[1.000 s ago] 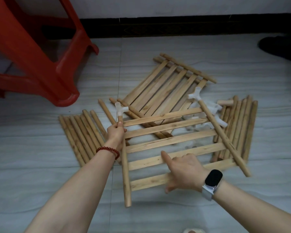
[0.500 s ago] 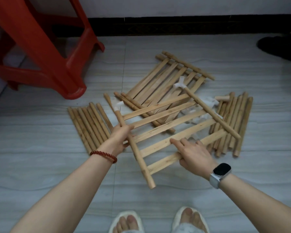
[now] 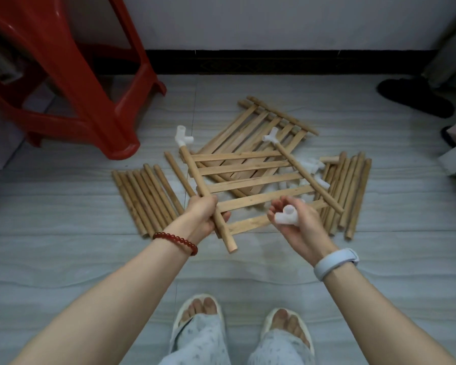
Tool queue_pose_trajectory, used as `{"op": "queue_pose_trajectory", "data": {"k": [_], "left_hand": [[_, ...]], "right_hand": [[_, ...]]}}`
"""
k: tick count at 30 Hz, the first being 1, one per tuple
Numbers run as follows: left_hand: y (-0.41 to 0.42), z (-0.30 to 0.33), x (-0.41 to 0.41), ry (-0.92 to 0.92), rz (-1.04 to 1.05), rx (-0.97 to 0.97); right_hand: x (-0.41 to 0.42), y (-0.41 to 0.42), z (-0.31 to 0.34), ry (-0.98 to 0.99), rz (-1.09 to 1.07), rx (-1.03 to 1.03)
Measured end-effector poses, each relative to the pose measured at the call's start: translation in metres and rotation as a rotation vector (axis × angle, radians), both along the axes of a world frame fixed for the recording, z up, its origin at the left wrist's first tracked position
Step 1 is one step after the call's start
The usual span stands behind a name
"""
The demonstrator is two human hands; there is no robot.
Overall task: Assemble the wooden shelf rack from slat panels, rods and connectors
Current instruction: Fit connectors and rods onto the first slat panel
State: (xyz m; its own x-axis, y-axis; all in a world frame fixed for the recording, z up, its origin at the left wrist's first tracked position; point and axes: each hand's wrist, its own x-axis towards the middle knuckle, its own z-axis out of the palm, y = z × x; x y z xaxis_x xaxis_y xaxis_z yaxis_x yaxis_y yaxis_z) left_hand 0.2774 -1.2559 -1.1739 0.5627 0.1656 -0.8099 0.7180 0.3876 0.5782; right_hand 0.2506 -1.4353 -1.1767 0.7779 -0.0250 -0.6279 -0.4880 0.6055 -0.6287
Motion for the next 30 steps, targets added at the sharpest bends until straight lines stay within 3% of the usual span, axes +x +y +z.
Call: {"op": "queue_pose_trajectory", "data": {"k": [2, 4, 9, 16, 21, 30], "left_hand": [[-0.007, 0.010, 0.006, 0.001, 0.010, -0.009], [-0.012, 0.013, 0.011, 0.003, -0.022, 0.018], [-0.024, 0.023, 0.015, 0.004, -0.041, 0.010], [-0.051, 0.025, 0.005, -0.025, -0.019, -0.111], [-0.064, 0.020, 0.007, -0.013, -0.017, -0.116], [-0.065, 0.026, 0.006, 0.019, 0.037, -0.174]], "right_hand": [[0.006, 0.006, 0.017, -0.003, -0.066, 0.175], [0.005, 0.010, 0.027, -0.071, 0.006, 0.125], [-0.018, -0.003, 0.020, -0.345, 0.243, -0.672], [-0.047, -0.016, 0.003, -0.390, 0.316, -1.210], [-0.050, -0.020, 0.009, -0.457, 0.352, -1.314], [-0.060, -0.021, 0.013, -0.633, 0.245, -1.147]]}}
